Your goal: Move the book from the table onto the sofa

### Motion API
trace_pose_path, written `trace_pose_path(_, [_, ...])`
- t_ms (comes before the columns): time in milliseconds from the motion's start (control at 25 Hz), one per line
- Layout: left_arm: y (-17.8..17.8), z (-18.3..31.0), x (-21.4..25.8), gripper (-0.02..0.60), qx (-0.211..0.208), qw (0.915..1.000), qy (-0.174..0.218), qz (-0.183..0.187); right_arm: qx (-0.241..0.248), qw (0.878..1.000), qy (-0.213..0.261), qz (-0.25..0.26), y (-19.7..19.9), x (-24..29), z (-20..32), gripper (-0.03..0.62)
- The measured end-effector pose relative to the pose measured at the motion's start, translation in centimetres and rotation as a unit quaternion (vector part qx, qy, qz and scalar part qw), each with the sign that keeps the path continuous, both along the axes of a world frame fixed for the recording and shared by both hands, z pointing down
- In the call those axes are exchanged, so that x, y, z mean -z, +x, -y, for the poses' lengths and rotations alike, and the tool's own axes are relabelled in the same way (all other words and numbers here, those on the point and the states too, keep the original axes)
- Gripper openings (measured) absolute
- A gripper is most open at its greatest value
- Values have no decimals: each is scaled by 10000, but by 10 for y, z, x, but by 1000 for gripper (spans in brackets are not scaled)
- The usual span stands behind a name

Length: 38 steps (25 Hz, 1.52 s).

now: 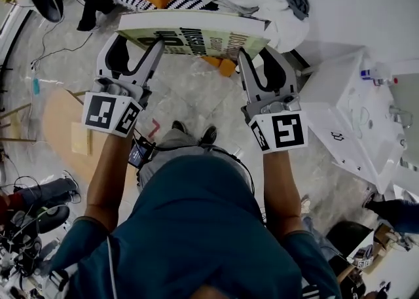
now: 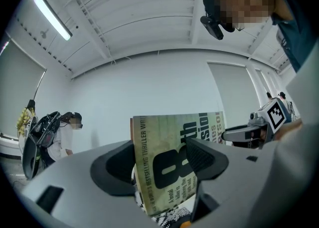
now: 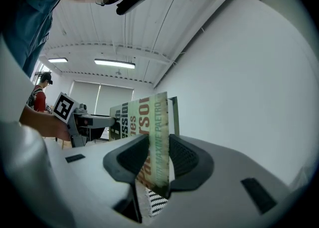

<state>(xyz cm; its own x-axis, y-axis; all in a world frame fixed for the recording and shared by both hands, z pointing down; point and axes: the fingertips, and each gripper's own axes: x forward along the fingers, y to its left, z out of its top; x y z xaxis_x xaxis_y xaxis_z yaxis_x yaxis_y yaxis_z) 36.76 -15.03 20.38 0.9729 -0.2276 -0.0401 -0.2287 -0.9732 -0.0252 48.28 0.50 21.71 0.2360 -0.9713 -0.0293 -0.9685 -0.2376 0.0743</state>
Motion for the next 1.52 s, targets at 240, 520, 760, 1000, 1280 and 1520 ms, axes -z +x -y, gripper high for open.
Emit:
trace_pose_path(240, [32, 29, -14, 302, -9, 9999, -92, 96, -23, 9999, -81, 93, 32, -14, 29, 140])
trace_pose_path(520, [67, 82, -25, 302, -180, 9996, -189, 73, -159, 9996, -217, 108, 61, -22, 78, 140])
trace_pose_path(760, [93, 139, -29, 302, -371, 9988, -312, 18, -357, 9988, -322, 54, 82, -22, 130, 140])
trace_pose_path(1000, [112, 168, -34, 302, -560, 9978, -342, -21, -541, 9980, -328, 7, 95, -25, 156, 140])
trace_pose_path(1280, [142, 194, -46, 302, -571, 9977, -361, 47, -551, 9978, -371, 79, 125, -38, 182, 140])
trace_pose_path(1520, [176, 215, -70, 302, -391, 9983, -379, 187, -390, 9981, -415, 239, 164, -67, 205, 140])
